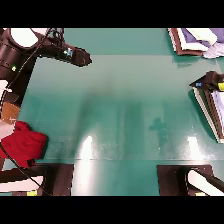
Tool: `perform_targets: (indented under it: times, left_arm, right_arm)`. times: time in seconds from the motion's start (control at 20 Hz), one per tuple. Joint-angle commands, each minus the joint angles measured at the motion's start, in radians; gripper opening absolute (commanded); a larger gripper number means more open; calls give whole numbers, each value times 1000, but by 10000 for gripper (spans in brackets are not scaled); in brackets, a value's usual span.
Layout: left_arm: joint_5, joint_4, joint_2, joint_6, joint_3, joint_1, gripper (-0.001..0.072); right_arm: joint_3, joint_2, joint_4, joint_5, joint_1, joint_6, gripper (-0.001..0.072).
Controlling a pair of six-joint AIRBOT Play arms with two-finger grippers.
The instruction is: Fold the shirts.
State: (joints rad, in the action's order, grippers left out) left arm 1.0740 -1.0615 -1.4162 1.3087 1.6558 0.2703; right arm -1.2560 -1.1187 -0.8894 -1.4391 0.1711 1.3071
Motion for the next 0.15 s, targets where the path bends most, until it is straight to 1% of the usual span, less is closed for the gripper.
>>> perform_targets:
  times: [0.0, 0.1]
  left_arm:
    - [-36, 0, -1, 0, 0, 0, 28]
    - [-51, 0, -1, 0, 0, 0, 28]
  right_arm:
    - [-1, 0, 2, -5, -55, 0, 19]
    - [-1, 0, 3, -14, -55, 0, 19]
